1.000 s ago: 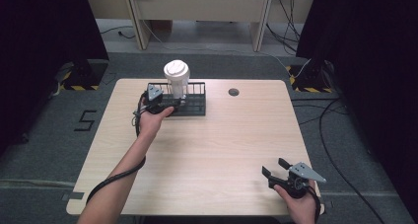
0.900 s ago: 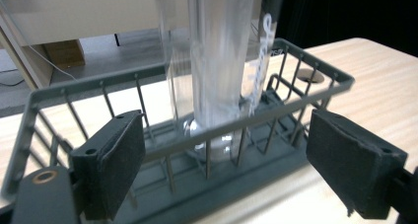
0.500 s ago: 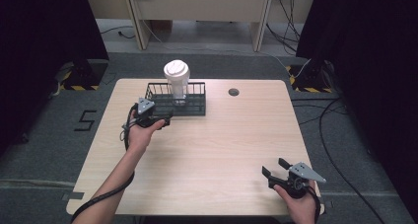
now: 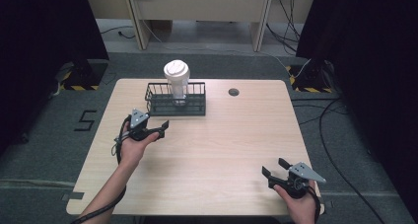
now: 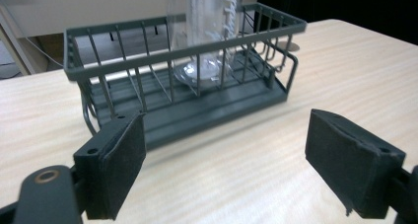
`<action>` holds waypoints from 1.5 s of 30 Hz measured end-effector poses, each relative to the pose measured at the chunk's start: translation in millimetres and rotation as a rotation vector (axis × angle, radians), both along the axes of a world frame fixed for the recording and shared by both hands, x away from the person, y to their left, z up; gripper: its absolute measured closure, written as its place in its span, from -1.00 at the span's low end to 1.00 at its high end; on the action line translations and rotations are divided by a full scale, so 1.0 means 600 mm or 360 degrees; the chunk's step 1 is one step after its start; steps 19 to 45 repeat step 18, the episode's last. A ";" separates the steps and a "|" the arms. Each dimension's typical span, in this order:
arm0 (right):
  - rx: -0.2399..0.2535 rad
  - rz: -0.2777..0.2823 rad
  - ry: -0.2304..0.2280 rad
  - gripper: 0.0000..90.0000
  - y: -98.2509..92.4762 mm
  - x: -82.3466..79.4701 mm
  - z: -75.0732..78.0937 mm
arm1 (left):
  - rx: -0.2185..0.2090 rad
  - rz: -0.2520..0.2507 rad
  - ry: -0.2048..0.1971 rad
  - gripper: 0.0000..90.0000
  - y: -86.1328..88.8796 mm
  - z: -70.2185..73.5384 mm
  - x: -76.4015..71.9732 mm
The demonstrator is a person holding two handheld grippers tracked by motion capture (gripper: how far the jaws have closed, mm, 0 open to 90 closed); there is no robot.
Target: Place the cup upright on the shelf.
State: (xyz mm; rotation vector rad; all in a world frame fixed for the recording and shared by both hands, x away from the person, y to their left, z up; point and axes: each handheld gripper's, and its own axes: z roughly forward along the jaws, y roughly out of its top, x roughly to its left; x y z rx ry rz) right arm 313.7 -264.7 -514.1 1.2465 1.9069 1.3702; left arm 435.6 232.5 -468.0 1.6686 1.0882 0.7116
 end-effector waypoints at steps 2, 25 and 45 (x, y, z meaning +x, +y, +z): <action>-0.0002 0.0001 -0.0004 -0.50 0.000 0.000 0.000 | 0.0003 -0.0007 0.0001 -0.66 0.003 -0.005 -0.012; -0.0005 -0.0002 -0.0003 -0.50 0.000 0.000 0.000 | 0.0024 0.0023 -0.0040 -0.64 0.038 -0.049 -0.128; -0.0005 -0.0002 -0.0003 -0.50 0.000 0.000 0.000 | 0.0024 0.0023 -0.0040 -0.64 0.038 -0.049 -0.128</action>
